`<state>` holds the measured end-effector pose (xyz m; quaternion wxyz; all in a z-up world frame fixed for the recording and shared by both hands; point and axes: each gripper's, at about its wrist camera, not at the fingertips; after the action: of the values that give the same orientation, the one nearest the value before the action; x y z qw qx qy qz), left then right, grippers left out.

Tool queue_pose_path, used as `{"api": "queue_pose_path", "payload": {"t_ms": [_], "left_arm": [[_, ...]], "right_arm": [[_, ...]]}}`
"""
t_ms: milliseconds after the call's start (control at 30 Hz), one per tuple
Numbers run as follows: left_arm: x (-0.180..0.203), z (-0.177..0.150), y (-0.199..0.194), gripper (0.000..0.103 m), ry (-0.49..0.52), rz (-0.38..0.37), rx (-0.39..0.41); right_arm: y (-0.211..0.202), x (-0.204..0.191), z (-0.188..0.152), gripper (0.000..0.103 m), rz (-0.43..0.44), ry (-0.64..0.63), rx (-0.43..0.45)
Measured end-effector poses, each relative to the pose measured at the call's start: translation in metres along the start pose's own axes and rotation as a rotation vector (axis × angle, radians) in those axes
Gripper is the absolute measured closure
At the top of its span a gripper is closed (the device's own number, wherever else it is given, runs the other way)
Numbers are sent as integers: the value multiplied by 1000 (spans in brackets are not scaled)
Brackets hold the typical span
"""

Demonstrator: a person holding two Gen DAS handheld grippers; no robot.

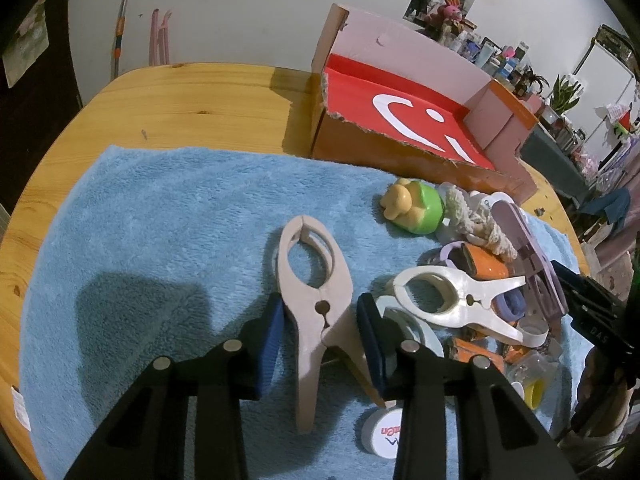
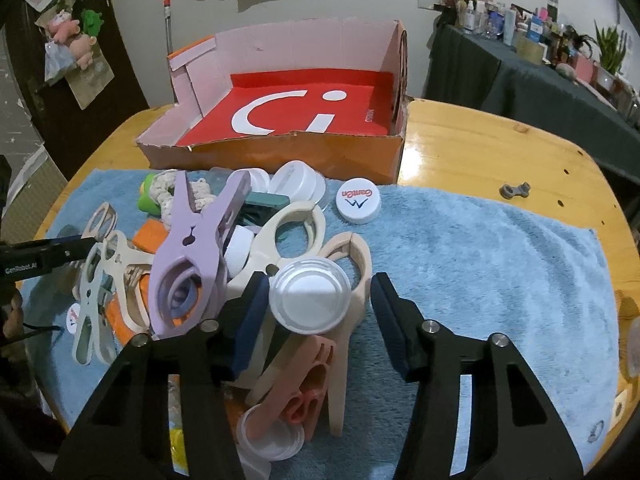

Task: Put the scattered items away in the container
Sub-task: 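Close the left gripper on the beige clip while the right gripper closes on the white cap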

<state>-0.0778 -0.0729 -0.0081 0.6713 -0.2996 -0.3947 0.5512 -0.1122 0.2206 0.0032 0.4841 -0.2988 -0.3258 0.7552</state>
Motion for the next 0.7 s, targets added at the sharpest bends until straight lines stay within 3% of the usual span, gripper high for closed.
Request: {"api": "queue_pose_path", "payload": {"t_ms": [200, 700], "left_arm": [[-1, -1, -1, 65, -10, -12, 4], [1, -1, -7, 66, -10, -5, 22]], "right_arm": [[0, 2, -1, 64, -26, -1, -1], [-8, -1, -1, 64, -49, -28, 25]]}}
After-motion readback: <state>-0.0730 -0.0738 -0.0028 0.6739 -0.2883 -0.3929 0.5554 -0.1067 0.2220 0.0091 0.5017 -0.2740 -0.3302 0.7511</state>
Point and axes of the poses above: each gripper's, at about its wrist camera, not at the fingertips, and y roughly the way its jaws point, x to its right, z to its top, and after that the axes turned 5 degrees about y, right-handed
